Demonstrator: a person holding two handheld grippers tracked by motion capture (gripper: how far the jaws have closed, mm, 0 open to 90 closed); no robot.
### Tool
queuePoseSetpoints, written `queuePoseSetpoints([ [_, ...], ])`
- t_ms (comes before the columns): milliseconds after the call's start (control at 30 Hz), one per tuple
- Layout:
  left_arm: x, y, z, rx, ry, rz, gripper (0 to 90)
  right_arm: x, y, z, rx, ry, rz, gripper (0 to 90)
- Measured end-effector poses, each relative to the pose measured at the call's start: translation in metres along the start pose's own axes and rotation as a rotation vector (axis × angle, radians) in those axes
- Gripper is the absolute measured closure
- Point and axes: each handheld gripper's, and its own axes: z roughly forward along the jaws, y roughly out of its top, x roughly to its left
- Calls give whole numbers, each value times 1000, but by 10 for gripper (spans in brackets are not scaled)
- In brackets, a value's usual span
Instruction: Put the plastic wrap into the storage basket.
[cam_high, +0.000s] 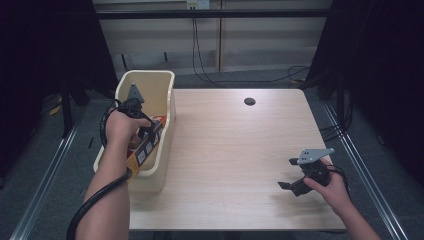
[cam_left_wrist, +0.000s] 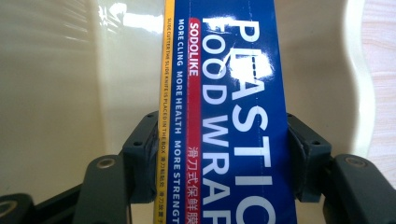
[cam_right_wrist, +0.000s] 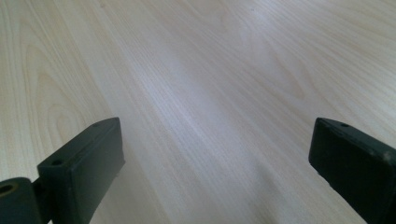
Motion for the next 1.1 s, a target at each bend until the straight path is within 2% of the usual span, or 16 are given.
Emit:
queuePoseSetpoints([
  [300,1,1,3,11,-13,0,394,0,0,0,2,-1,0,31],
  [433,1,1,4,6,-6,-10,393,0,0,0,6,0,2,31],
  [567,0,0,5,-3,5,-7,392,0,0,0,2,-2,-1,31],
  [633,0,1,5,2,4,4,392,0,0,0,2,-1,0,31],
  [867,-1,1,2,4,-9,6,377,0,0,1,1,1,-3,32],
  [900,-2,0,1,-7,-1,-1,376,0,0,1,1,1,-5,32],
  [967,-3,0,-2,-20,-16,-14,376,0,0,1,0,2,-6,32],
  [1100,-5,0,-8,-39,-16,-11,376,0,0,1,2,-1,-7,32],
])
